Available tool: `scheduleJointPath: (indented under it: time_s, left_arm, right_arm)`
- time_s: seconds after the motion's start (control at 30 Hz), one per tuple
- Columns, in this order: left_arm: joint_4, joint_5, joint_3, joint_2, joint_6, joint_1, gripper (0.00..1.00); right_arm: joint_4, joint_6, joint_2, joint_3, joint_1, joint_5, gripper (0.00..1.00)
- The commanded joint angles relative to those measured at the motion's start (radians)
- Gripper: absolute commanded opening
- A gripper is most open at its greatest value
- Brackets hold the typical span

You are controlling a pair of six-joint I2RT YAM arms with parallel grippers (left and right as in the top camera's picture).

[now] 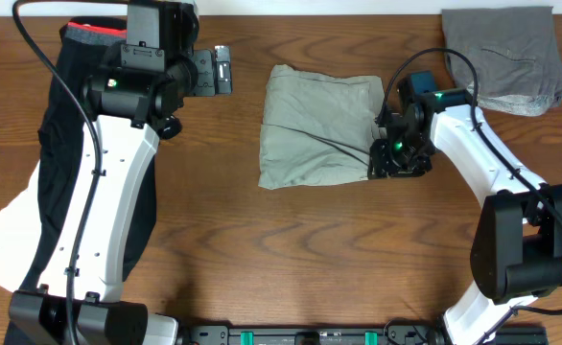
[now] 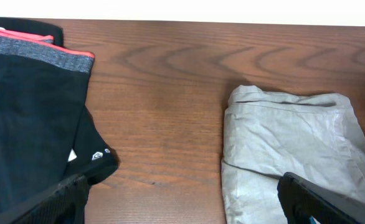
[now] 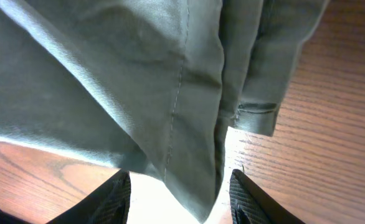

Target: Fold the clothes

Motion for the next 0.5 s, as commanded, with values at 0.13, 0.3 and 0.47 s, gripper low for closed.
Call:
scheduleJointPath:
  time_s: [0.13, 0.3, 0.47]
  left_arm:
    - [-0.01, -0.005, -0.005, 0.0, 0.003, 0.004, 0.98]
    - [-0.014, -0.005, -0.005, 0.0, 0.003, 0.003, 0.98]
    - [-0.013, -0.005, -0.005, 0.0, 0.003, 0.003, 0.98]
  right_arm:
    - [-0.01, -0.011, -0.008, 0.165, -0.012, 0.009, 0.49]
    - [0.045, -0.014, -0.007, 0.209, -0.007, -0.018, 0.17]
    - [0.078, -0.014, 0.002, 0.171, 0.05, -0.046, 0.01]
